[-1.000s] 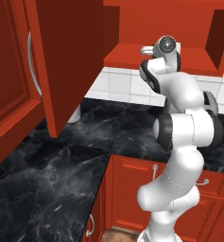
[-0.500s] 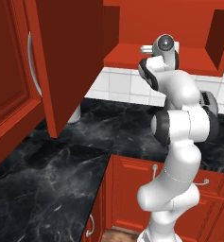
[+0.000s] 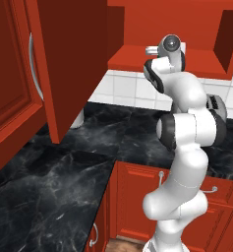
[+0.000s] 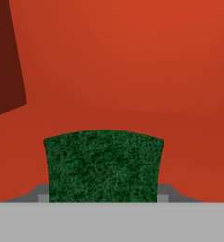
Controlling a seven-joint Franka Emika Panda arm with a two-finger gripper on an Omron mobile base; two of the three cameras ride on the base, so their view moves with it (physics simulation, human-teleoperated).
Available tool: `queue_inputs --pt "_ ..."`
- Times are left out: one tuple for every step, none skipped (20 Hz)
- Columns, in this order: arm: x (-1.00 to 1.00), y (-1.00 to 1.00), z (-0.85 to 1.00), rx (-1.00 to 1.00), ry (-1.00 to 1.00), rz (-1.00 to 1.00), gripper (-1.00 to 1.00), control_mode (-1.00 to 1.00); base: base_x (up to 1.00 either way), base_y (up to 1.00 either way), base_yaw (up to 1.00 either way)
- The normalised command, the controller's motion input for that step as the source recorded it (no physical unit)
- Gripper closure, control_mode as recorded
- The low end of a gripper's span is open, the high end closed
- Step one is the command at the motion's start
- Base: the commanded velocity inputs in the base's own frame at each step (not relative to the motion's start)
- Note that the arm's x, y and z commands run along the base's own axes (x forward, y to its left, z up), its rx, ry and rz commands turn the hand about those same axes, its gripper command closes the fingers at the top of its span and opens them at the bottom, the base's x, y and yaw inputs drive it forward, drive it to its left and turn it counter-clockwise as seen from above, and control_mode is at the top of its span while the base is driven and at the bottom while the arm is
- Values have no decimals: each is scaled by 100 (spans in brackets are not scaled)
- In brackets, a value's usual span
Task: Pick up the sponge and sponge from the sink, and place them back in the cabinet, and close the cabinet door.
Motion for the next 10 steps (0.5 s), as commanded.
queue_inputs --pt "0 0 0 0 0 0 100 -100 0 0 0" --pt "0 0 0 0 0 0 100 -100 0 0 0" --pt "0 0 0 0 0 0 100 -100 0 0 0" --pt "0 0 0 0 0 0 100 -100 0 0 0" --pt "0 0 0 0 0 0 -100 -100 0 0 0" --pt "0 0 0 0 0 0 -100 -100 0 0 0" --pt "0 0 0 0 0 0 -100 -100 0 0 0" --pt "0 0 0 0 0 0 -100 -100 0 0 0" --pt "0 0 0 0 0 0 -100 -100 0 0 0" --pt "0 0 0 0 0 0 -100 -100 0 0 0"
